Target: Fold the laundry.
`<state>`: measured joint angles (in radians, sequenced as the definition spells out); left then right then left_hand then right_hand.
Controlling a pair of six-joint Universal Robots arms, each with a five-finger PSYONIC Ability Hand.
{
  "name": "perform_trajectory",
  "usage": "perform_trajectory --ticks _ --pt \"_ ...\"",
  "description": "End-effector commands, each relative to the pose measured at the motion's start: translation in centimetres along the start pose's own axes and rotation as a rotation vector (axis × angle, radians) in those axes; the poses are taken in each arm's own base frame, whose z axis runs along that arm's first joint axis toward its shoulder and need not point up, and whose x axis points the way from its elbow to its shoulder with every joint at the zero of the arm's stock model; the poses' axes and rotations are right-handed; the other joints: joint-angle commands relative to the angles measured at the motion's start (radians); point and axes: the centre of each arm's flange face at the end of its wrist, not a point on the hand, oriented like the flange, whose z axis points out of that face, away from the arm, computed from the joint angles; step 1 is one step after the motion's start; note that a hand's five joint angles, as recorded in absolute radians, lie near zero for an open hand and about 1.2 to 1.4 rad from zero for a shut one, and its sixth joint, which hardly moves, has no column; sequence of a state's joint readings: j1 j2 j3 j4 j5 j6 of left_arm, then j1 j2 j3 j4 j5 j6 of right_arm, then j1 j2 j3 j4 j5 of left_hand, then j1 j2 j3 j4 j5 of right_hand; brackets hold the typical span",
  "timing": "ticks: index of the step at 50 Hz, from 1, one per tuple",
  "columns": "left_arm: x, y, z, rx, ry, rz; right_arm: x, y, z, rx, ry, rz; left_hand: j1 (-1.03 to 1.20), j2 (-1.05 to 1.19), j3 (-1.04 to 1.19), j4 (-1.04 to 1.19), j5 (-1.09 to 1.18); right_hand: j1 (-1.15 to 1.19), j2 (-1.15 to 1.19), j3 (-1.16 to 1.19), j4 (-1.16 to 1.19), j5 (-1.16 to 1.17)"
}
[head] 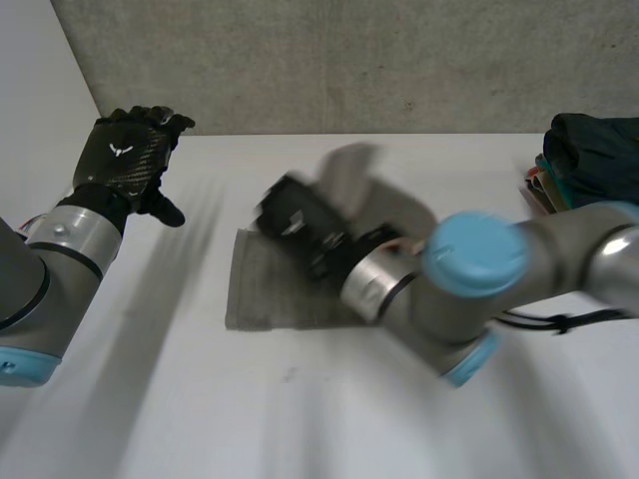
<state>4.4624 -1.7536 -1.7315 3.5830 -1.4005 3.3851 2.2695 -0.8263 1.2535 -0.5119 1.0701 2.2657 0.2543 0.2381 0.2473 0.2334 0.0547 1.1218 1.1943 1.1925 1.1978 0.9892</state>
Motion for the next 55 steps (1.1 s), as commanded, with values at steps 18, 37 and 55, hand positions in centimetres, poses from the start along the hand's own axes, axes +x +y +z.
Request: perform_trajectory --ticks 18,37,55 --pt "0.8 0.1 -0.3 0.001 0.022 -0.001 2.7 1.8 -4.6 -0.418 0.208 0.469 -0.055 -0.039 -0.048 -0.035 -0.030 -0.947 -1.020 -1.018 -1.023 -0.989" --pt "1.8 0.2 -0.5 -0.001 0.049 -0.003 5.1 9.6 -10.6 -0.805 0.341 0.376 -0.061 -0.045 -0.054 -0.040 -0.036 0.275 0.202 0.204 0.198 0.233" --pt "2.7 -1.2 -1.0 0.035 0.072 -0.021 -4.8 -2.6 -3.5 -0.136 -0.123 0.000 -0.061 -0.045 -0.054 -0.040 -0.036 0.275 0.202 0.204 0.198 0.233"
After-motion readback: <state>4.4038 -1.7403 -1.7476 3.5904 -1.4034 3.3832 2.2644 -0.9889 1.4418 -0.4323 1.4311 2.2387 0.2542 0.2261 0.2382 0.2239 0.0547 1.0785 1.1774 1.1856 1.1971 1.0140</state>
